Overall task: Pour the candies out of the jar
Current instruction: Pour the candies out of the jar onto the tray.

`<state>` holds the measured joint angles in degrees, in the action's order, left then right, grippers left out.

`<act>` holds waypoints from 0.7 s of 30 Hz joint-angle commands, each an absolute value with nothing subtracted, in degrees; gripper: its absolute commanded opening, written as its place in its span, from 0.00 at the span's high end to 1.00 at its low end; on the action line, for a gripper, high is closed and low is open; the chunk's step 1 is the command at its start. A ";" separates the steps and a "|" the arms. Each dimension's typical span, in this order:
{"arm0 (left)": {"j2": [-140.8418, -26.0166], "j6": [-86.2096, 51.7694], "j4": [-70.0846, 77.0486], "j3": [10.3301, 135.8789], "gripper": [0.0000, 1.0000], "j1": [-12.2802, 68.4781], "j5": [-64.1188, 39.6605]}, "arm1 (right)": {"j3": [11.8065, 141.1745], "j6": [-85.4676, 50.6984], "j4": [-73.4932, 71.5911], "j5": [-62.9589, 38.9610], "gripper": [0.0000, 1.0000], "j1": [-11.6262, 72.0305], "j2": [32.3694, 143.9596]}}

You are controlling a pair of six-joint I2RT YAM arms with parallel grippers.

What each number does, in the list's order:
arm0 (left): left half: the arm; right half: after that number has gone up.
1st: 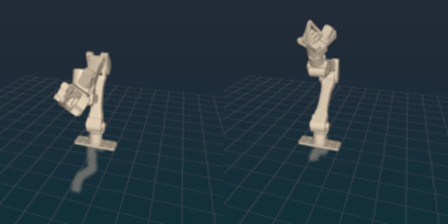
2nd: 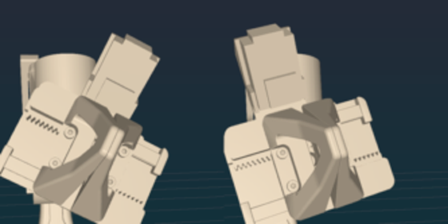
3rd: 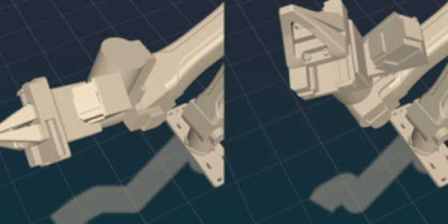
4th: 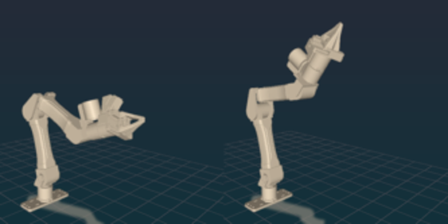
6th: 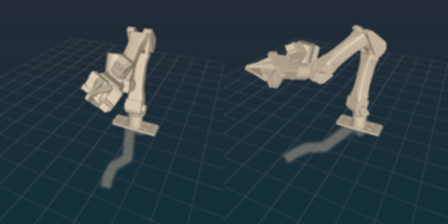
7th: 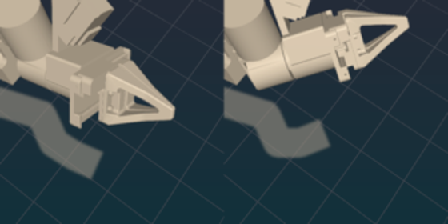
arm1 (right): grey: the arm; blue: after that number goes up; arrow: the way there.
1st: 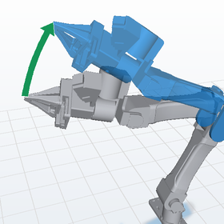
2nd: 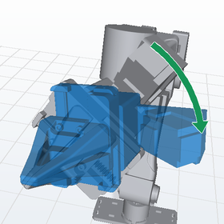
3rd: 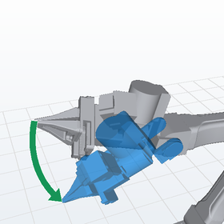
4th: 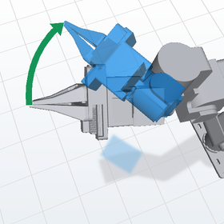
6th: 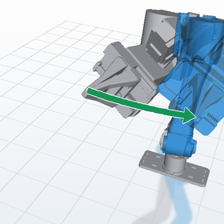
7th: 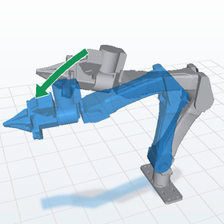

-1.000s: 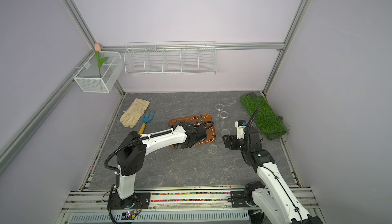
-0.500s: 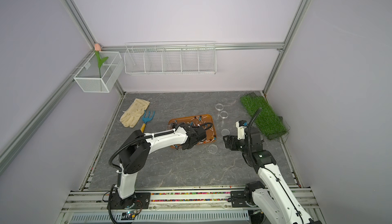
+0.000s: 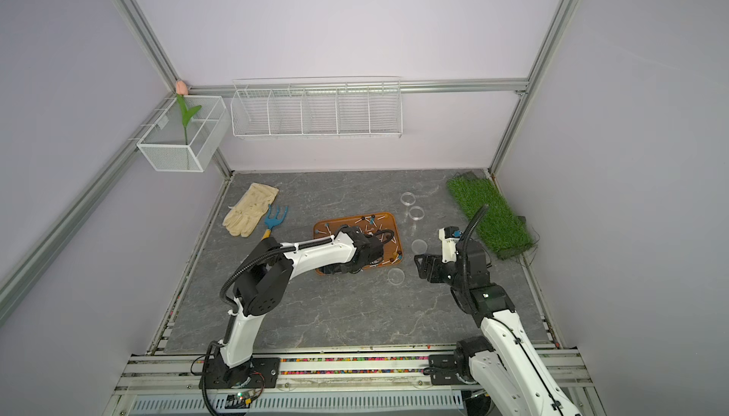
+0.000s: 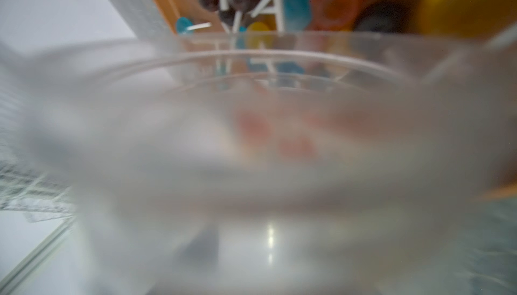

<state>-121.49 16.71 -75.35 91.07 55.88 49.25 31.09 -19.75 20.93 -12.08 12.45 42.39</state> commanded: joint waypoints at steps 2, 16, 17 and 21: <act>-122.62 14.91 -82.73 92.77 0.49 56.31 57.00 | 29.88 -20.61 19.07 -12.88 0.22 12.15 41.40; -120.07 12.46 -85.29 100.56 0.46 51.18 28.39 | 29.19 -20.65 16.00 -13.16 0.22 12.13 41.43; -119.75 12.20 -85.60 101.08 0.46 50.30 22.13 | 29.10 -20.76 15.91 -13.06 0.22 12.15 41.17; -116.14 10.85 -81.37 100.44 0.46 49.60 13.93 | 28.64 -20.77 16.16 -12.37 0.22 12.13 40.17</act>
